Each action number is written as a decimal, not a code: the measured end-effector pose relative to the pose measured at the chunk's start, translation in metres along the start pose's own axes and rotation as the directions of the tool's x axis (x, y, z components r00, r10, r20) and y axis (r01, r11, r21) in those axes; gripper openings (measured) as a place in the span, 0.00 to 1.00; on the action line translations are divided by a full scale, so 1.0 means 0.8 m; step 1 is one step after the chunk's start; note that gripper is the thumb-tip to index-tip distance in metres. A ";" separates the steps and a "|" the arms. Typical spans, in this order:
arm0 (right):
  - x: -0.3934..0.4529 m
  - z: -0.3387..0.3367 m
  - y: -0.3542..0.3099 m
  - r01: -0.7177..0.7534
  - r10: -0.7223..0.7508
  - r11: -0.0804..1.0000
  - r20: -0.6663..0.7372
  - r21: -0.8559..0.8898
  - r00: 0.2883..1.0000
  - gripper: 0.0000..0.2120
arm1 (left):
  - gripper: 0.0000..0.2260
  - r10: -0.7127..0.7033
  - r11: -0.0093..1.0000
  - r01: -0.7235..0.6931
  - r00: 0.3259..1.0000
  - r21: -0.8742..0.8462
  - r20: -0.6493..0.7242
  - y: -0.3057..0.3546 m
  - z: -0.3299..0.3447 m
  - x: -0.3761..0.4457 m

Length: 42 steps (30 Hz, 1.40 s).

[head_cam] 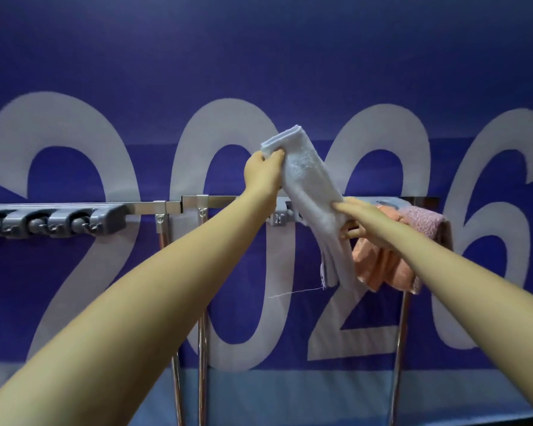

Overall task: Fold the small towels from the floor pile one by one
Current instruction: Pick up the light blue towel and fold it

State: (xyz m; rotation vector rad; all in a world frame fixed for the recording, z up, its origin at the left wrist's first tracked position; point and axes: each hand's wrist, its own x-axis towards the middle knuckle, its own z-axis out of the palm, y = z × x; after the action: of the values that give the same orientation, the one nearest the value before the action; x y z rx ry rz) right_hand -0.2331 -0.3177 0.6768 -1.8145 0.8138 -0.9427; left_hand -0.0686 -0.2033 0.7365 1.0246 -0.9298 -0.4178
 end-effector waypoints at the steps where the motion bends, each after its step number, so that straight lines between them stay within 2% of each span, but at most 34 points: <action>1: 0.005 -0.007 0.002 0.018 -0.018 0.999 -0.002 -0.047 1.000 0.13 | 0.07 0.028 0.999 -0.028 1.000 0.015 -0.011 -0.004 0.000 0.003; 4: 0.015 -0.025 0.007 0.078 -0.091 0.966 -0.041 -0.248 0.995 0.12 | 0.06 0.097 0.994 -0.096 0.995 0.061 -0.015 -0.023 -0.002 -0.001; 7: 0.032 -0.045 0.013 0.108 -0.168 0.902 -0.107 -0.419 0.980 0.12 | 0.17 0.063 0.989 -0.075 0.993 0.127 0.097 -0.051 -0.008 -0.017; 10: 0.039 -0.059 0.014 0.034 -0.093 0.775 -0.061 -0.632 0.994 0.11 | 0.18 0.039 0.974 -0.084 0.977 0.208 0.212 -0.085 -0.015 -0.031; 12: 0.040 -0.063 0.014 -0.009 -0.018 0.682 -0.029 -0.731 0.999 0.11 | 0.17 -0.015 0.969 -0.044 0.972 0.245 0.236 -0.107 -0.016 -0.039; 14: 0.044 -0.064 0.014 -0.010 0.009 0.689 -0.006 -0.725 1.000 0.13 | 0.15 -0.088 0.969 0.031 0.971 0.247 0.222 -0.126 -0.015 -0.047; 16: 0.048 -0.061 0.011 -0.011 0.006 0.751 -0.009 -0.660 1.000 0.14 | 0.16 -0.138 0.975 0.101 0.974 0.200 0.182 -0.142 -0.010 -0.053; 19: 0.051 -0.061 0.003 -0.016 -0.006 0.805 -0.034 -0.593 0.999 0.11 | 0.25 -0.163 0.982 0.152 0.982 0.112 0.099 -0.160 -0.006 -0.051; 21: 0.058 -0.065 -0.002 -0.026 -0.008 0.824 -0.058 -0.565 0.998 0.12 | 0.30 -0.168 0.983 0.157 0.979 0.098 0.112 -0.169 -0.003 -0.047; 23: 0.067 -0.067 -0.006 -0.046 0.004 0.813 -0.073 -0.580 0.997 0.13 | 0.31 -0.183 0.981 0.171 0.974 0.097 0.132 -0.172 -0.001 -0.043; 28: 0.086 -0.070 -0.006 -0.120 0.089 0.759 -0.082 -0.640 0.993 0.15 | 0.29 -0.034 0.980 0.020 0.997 0.199 0.067 -0.175 0.009 -0.045; 32: 0.088 -0.078 -0.009 -0.215 0.190 0.695 -0.113 -0.686 0.975 0.21 | 0.26 -0.002 0.991 -0.001 1.000 0.134 0.023 -0.185 0.019 -0.067; 36: 0.081 -0.073 -0.006 -0.172 0.132 0.674 -0.113 -0.718 0.985 0.19 | 0.22 -0.002 0.992 -0.005 0.999 0.130 0.053 -0.197 0.029 -0.077; 39: 0.081 -0.073 0.000 -0.101 0.039 0.703 -0.104 -0.704 0.994 0.14 | 0.16 -0.205 0.978 0.199 0.973 0.063 0.109 -0.216 0.038 -0.066; 42: 0.082 -0.074 0.008 -0.038 -0.026 0.752 -0.087 -0.658 0.996 0.13 | 0.11 -0.514 0.850 0.524 0.848 -0.050 0.131 -0.228 0.046 -0.044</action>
State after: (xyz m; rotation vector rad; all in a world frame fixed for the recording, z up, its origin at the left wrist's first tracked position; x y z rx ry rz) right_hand -0.2524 -0.3991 0.7059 -2.3772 1.3367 -0.7834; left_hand -0.0981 -0.2879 0.5700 1.1813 -0.7139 -0.9726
